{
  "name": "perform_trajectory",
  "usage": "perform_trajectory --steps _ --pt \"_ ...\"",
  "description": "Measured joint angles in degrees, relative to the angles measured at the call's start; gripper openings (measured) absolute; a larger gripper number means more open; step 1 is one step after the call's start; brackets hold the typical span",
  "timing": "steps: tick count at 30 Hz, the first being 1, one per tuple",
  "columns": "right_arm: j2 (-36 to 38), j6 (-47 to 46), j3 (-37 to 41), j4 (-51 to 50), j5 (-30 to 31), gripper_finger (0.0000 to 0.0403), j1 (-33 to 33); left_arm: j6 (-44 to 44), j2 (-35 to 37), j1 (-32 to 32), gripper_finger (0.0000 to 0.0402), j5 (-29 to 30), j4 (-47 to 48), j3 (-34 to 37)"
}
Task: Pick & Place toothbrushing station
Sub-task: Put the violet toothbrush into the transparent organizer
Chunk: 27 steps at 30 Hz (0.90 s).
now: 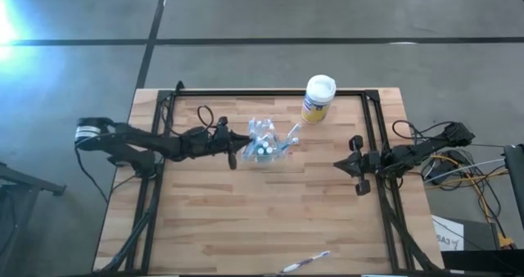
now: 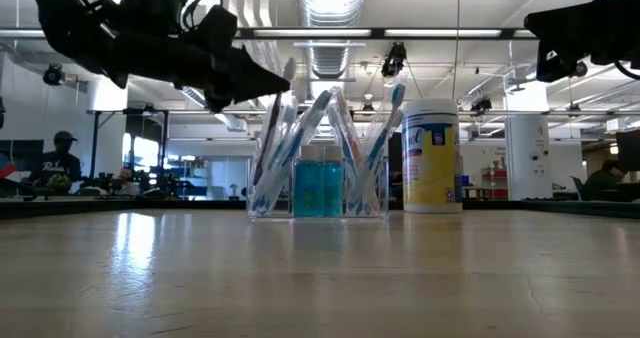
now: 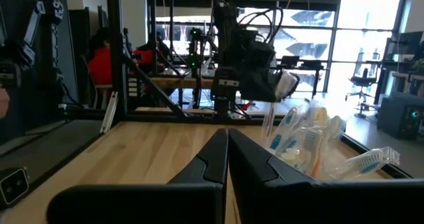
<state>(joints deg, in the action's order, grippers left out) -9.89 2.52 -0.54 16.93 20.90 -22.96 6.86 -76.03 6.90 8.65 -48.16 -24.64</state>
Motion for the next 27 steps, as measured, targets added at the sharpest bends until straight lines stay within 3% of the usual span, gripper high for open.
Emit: perform_trajectory --steps 12,27 --pt "0.0 0.0 0.0 0.0 0.0 0.0008 0.0 2.2 -6.8 0.0 0.0014 2.3 -2.3 0.3" --pt "0.0 -0.5 0.0 0.0 0.0 0.0008 0.0 4.8 -9.7 0.0 0.0014 3.3 -1.8 0.3"
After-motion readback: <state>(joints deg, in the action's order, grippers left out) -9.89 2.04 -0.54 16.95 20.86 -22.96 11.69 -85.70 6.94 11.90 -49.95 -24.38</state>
